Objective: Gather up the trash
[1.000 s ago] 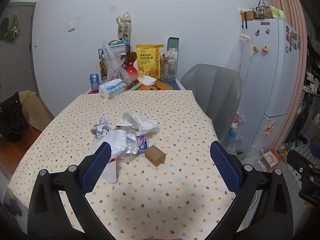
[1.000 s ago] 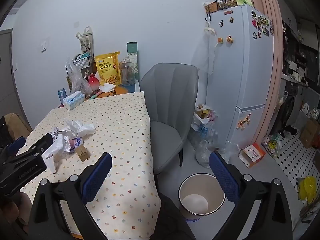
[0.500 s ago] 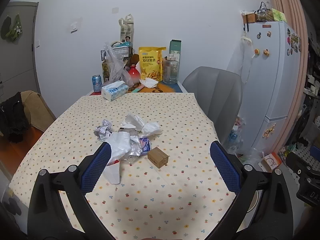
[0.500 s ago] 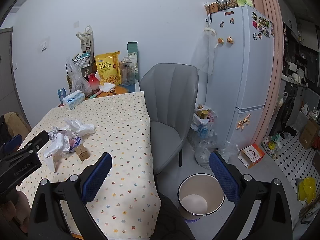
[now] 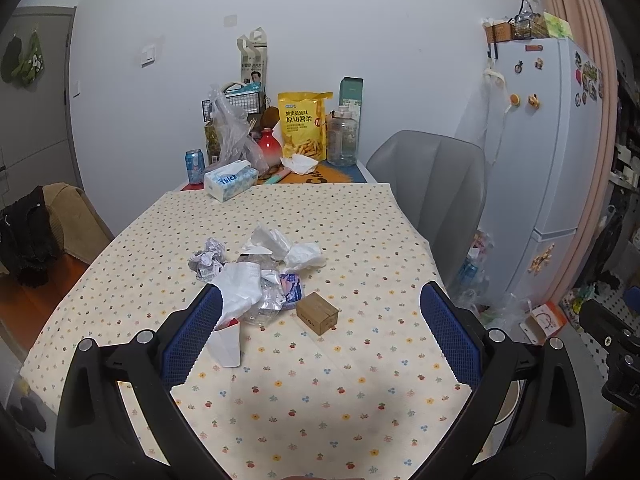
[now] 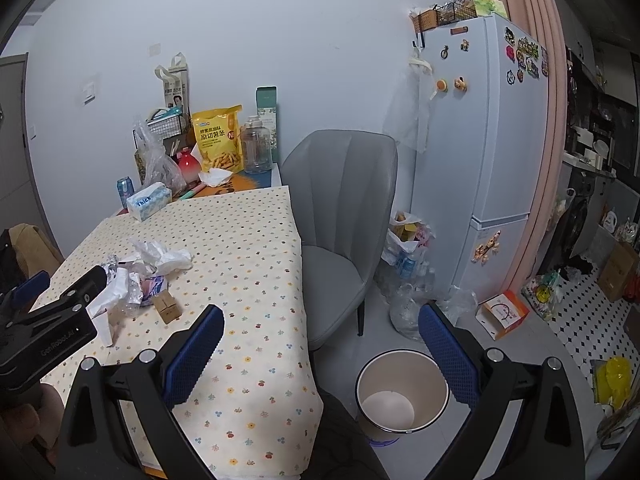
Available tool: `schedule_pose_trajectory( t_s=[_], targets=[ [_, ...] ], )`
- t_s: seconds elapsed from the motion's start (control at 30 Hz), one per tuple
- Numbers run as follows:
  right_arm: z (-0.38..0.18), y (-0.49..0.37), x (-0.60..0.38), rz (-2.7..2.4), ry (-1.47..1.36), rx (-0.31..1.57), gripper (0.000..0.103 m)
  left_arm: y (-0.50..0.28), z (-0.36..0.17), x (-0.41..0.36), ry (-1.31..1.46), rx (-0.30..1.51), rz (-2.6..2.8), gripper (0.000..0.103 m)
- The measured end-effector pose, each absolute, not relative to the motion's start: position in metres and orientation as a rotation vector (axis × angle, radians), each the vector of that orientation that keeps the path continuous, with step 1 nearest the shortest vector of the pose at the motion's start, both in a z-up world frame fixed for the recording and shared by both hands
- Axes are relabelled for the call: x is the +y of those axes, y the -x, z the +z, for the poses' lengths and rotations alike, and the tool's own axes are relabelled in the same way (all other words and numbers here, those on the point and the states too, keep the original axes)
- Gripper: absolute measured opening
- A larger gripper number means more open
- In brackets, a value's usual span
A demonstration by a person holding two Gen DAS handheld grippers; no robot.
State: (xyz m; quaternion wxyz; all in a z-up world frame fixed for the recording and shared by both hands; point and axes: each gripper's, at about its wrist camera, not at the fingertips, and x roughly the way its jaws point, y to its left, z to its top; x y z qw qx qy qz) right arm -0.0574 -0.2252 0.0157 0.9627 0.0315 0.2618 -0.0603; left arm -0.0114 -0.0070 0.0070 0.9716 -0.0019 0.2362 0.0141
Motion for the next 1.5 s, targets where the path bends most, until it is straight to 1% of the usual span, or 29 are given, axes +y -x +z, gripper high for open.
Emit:
schedule_pose_trajectory(
  t_s=[1.5],
  targets=[
    [0.0196,0.0636,-0.2274,-0.126,-0.061,0.513,0.095,0.0108,0.0021,-0.0137,0.002,0.477,0.022,0.098]
  ],
)
